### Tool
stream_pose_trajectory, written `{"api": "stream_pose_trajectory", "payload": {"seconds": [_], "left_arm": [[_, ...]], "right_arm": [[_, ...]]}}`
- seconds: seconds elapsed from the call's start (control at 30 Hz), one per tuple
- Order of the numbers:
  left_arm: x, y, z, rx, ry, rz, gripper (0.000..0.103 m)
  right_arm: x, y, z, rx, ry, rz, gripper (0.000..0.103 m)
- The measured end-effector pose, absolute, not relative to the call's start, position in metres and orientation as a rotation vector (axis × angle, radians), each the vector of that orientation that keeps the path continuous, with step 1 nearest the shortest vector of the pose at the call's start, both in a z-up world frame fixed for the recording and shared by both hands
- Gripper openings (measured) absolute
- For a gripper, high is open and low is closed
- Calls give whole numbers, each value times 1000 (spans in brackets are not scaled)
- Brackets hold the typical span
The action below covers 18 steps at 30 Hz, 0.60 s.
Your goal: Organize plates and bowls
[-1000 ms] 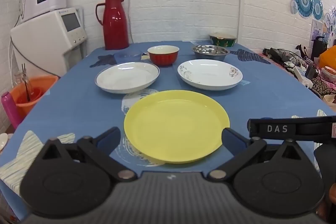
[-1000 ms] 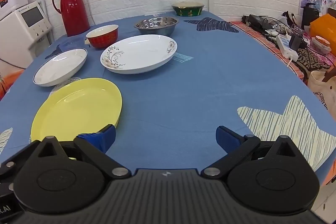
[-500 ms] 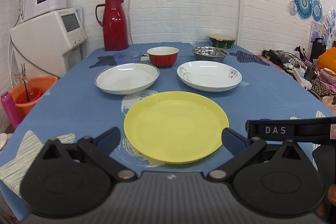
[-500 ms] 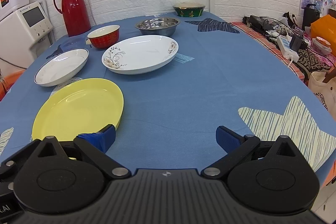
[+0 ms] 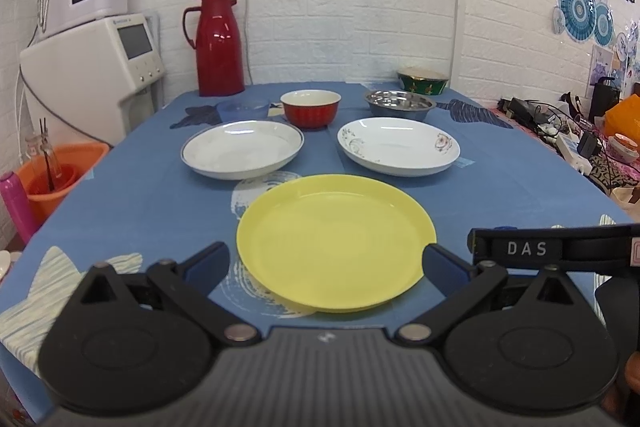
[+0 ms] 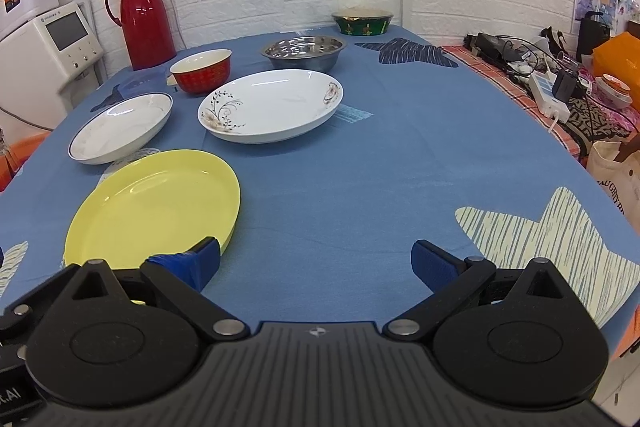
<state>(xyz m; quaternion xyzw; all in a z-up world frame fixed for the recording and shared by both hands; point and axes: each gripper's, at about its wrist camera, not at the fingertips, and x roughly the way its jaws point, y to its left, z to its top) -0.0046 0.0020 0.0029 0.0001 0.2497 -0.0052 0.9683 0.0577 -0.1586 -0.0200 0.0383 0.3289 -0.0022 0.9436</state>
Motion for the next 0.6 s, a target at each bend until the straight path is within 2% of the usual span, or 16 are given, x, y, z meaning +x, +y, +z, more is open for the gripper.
{"api": "stream_pose_trajectory", "payload": {"seconds": [0.6], "left_arm": [[-3,9,2,-11,506,-9,102]], "right_arm": [[58,-156,-17,84,657,1,90]]}}
